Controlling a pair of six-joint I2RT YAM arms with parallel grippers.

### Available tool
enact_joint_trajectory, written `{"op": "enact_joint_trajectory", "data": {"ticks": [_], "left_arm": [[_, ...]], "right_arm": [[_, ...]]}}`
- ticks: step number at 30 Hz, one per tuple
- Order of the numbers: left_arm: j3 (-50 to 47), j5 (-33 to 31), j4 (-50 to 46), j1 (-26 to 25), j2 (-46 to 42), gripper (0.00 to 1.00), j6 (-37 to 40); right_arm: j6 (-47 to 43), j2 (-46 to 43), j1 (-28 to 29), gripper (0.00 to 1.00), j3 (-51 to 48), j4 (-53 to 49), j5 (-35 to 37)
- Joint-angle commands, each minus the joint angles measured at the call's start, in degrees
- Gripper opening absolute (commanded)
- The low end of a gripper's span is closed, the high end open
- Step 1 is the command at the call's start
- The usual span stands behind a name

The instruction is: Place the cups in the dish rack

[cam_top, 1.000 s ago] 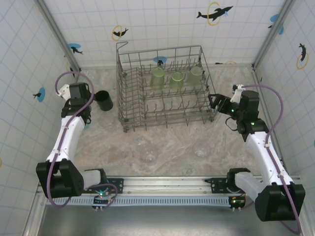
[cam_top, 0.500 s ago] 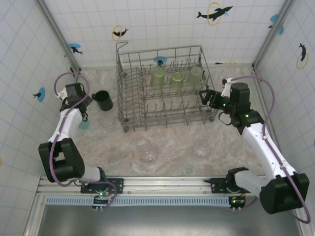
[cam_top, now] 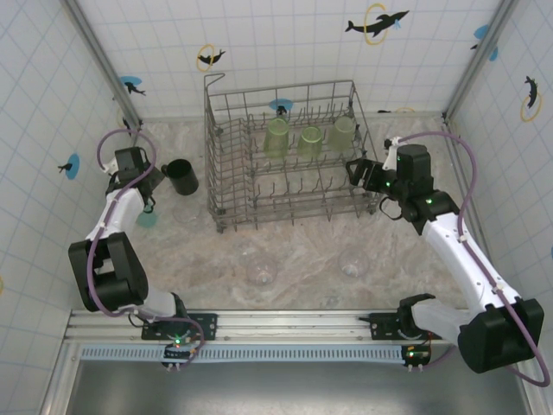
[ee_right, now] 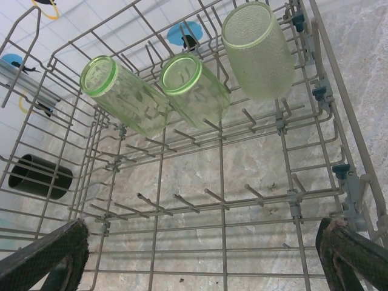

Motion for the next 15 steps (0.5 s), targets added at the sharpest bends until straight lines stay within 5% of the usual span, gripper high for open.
{"op": "enact_joint_trajectory", "data": {"ticks": [1,15], "left_arm": [[-0.78,2.7,0.81,0.42,1.11,0.91,-0.95],[-3.44,1.45,-0.53,0.36,3.24,0.8,-0.89]], "right_arm": [[-0.3,0.02,0.4,1.0,2.58,-0.09,0.95],[-0.55,1.33,0.63,1.0,2.18,1.48,0.05]]}}
